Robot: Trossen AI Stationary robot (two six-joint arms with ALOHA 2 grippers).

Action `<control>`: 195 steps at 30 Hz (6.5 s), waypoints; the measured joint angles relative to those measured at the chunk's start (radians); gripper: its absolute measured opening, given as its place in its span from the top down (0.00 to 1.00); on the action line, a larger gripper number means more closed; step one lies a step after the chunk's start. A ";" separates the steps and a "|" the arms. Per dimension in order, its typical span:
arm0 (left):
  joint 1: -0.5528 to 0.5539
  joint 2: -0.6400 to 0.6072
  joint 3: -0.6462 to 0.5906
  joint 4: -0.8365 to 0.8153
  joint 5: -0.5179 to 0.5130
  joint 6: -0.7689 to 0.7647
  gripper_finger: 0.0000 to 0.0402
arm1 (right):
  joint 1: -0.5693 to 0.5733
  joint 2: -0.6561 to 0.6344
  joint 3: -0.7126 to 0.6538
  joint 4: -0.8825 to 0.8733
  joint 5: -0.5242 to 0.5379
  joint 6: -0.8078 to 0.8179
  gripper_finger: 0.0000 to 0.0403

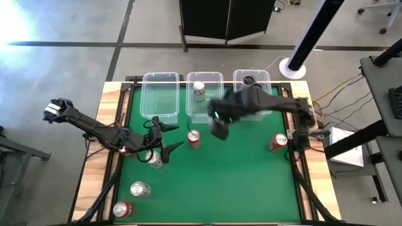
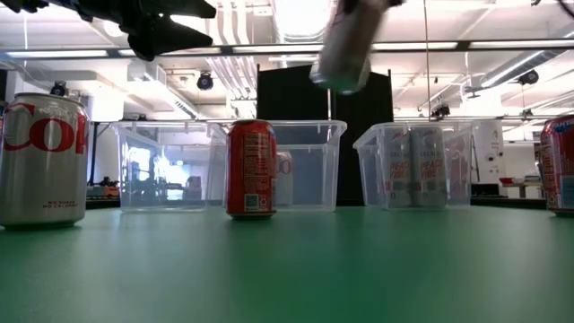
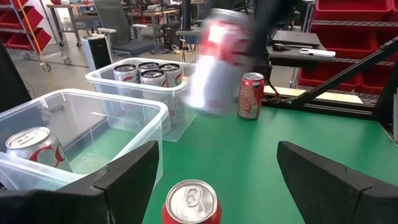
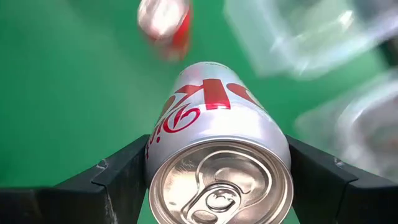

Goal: Sort soda cans
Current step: Put the top right red-silver soda can into the middle transparent bin, then adjust the center transparent bin, then put the top red-silver soda can into the middle transparent bin

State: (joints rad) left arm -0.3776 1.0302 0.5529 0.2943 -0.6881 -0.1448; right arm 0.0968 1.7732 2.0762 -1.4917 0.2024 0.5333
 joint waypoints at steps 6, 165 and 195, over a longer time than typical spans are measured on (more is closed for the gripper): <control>0.000 0.000 0.000 -0.053 0.000 -0.039 0.22 | -0.224 0.194 0.280 -0.074 0.000 -0.257 0.27; -0.061 -0.024 0.008 -0.006 0.026 -0.130 0.22 | -0.333 0.329 -0.002 0.058 -0.195 -0.551 0.03; -0.062 -0.050 0.094 -0.504 0.085 -0.243 0.22 | 0.037 -0.107 -0.262 0.490 0.050 -0.449 0.03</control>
State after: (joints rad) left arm -0.4393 0.9798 0.6465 -0.2100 -0.6030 -0.3874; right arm 0.1339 1.6657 1.8137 -1.0012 0.2525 0.0842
